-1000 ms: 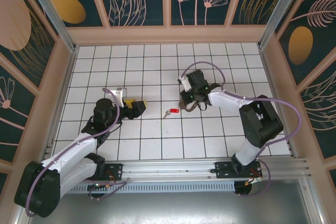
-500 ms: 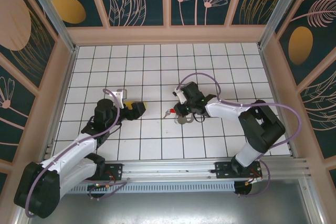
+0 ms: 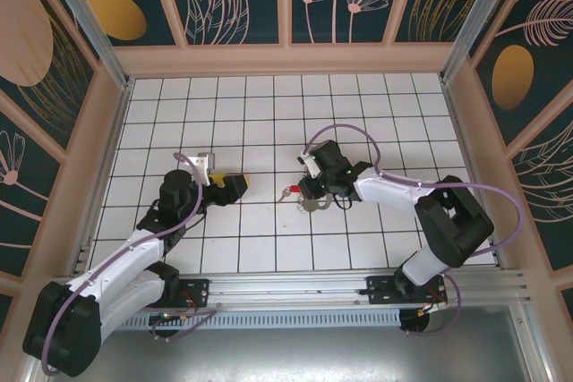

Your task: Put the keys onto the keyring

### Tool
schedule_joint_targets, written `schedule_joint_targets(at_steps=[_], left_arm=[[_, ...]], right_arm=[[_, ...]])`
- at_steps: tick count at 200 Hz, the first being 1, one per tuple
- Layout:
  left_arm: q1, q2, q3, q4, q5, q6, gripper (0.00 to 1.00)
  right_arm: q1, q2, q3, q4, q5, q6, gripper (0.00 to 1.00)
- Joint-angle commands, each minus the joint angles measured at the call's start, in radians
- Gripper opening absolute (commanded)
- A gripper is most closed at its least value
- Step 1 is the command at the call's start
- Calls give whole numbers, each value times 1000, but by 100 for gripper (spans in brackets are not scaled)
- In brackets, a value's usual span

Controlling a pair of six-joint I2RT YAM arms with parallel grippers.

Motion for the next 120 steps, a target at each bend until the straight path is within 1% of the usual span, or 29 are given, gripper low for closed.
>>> schedule_joint_targets(at_steps=[1,46,80,92,105,120], left_arm=[[-5,0,-7,-9,14,19,84],[-5,18,3,-20,9,27,84],[-5,14,3,-23,6,27,84],[-6,16,4,-23,5,27,84],[-5,21,4,-21,5,28,84],[-5,28,7,-20,5,30,84]], right_arm=[[13,25,43,-48,35,-37,40],[14,82,69,-54,29,-62,38],[12,113,82,-55,25,-74,35],[13,122,83,-51,21,-79,32],[11,135,88,-50,18,-85,26],[14,145,94,-53,16,-90,22]])
